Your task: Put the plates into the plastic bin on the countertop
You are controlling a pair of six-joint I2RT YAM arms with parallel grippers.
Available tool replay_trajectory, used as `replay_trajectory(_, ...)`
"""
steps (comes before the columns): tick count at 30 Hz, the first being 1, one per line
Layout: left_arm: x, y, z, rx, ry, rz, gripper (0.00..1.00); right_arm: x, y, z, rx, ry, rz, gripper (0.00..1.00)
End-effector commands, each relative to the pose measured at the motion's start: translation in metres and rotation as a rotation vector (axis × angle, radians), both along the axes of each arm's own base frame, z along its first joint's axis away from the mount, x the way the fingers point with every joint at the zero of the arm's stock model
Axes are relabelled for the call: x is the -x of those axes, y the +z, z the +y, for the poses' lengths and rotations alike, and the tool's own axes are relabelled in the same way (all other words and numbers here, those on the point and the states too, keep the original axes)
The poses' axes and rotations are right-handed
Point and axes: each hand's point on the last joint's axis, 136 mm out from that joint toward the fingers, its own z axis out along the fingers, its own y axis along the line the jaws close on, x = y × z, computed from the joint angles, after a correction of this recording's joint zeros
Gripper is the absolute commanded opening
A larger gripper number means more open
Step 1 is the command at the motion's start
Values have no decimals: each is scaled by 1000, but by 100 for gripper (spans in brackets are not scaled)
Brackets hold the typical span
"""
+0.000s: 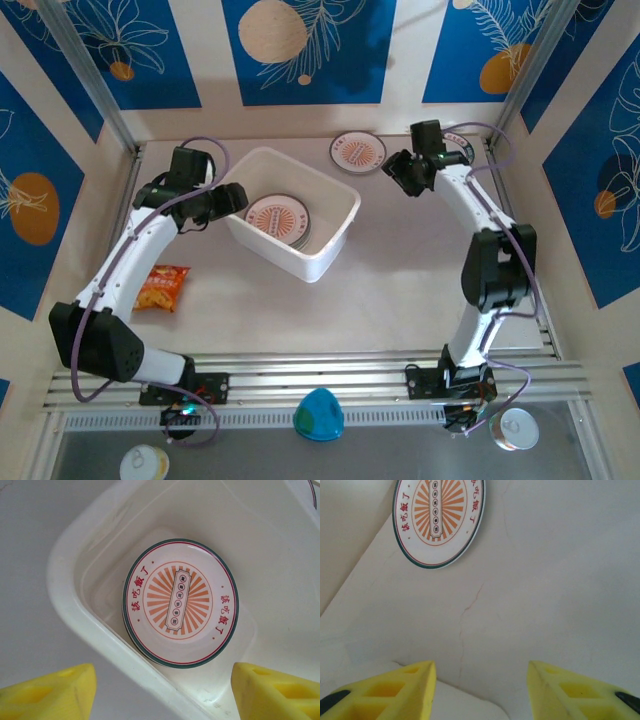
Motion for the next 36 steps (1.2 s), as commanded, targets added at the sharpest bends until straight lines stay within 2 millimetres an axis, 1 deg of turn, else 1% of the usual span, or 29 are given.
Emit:
replay_trajectory(1, -3, 13, 2, -49, -22, -34, 72, -21, -6, 11, -106, 55, 5, 45)
replay_trajectory(3, -4, 14, 4, -65, -29, -40, 72, -33, -19, 12, -128, 54, 18, 43)
replay_trajectory(5, -5, 15, 6, -78, -33, -42, 72, -41, -27, 11, -128, 54, 18, 43)
replay_trajectory(9, -10, 14, 7, -90, -39, -41, 73, -54, -45, 9, -135, 47, 49, 43)
replay_trajectory(14, -15, 9, 5, -89, -47, -27, 73, -68, -58, 7, -122, 44, 51, 43)
replay_trajectory(26, -21, -4, 4, -96, -48, 16, 73, -112, -87, 2, -127, -28, 37, 42)
replay_trajectory(29, -23, -8, 2, -86, -45, 30, 73, -119, -94, 0, -123, -50, 42, 41)
replay_trajectory(36, -26, -11, 0, -78, -41, 46, 73, -126, -111, -2, -110, -68, 76, 42)
